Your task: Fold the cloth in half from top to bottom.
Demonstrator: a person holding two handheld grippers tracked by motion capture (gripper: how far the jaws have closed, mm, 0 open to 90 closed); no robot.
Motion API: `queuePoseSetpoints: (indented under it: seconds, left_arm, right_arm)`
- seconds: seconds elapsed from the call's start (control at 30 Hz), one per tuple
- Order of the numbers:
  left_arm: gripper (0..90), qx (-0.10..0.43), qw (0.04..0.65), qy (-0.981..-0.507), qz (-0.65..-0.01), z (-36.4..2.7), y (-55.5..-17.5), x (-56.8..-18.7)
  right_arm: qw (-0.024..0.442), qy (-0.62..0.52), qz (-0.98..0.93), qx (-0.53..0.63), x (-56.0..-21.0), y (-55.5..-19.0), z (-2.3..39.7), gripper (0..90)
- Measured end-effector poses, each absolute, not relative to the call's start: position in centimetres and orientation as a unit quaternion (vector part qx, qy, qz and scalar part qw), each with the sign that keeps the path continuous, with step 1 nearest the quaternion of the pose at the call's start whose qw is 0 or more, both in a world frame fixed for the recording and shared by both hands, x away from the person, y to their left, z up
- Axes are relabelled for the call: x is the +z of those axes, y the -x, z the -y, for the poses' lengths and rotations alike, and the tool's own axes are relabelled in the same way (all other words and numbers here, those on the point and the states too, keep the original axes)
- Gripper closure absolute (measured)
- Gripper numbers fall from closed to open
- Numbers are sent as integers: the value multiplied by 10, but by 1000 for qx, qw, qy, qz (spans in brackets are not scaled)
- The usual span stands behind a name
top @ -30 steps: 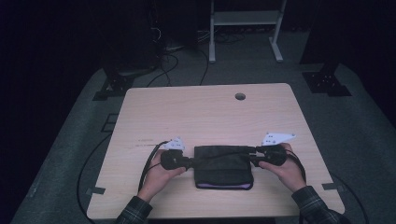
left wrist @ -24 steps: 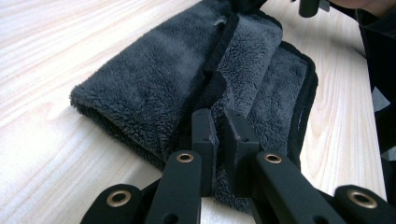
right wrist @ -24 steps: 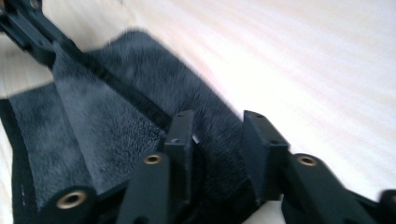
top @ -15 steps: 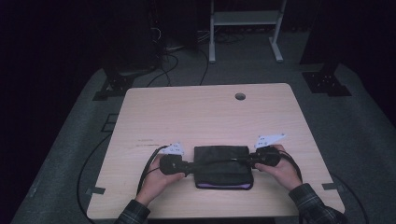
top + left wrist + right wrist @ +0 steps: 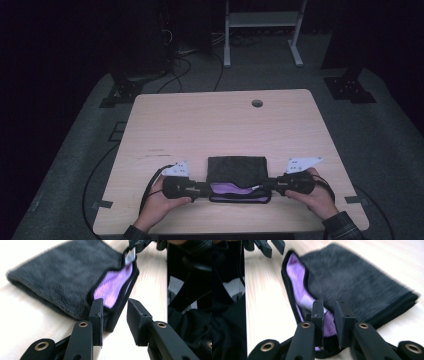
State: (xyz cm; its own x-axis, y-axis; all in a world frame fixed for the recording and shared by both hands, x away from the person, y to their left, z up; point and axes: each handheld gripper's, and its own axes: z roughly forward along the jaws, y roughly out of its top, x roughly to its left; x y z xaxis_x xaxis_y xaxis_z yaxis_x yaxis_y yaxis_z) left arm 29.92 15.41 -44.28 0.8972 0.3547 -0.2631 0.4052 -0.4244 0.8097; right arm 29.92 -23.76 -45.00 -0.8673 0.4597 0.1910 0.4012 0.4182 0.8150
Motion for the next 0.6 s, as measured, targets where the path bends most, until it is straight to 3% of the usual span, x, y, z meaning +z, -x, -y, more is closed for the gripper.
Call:
queuePoseSetpoints:
  seconds: [0.37, 0.6]
  left_arm:
    - [752, 2, 472, -846, -247, -142, -330, -450]
    - [757, -12, 435, -872, -224, -135, -307, -465]
  right_arm:
    - [49, -265, -847, 458, -453, -314, 231, 796]
    - [32, -242, -873, 422, -466, -303, 222, 813]
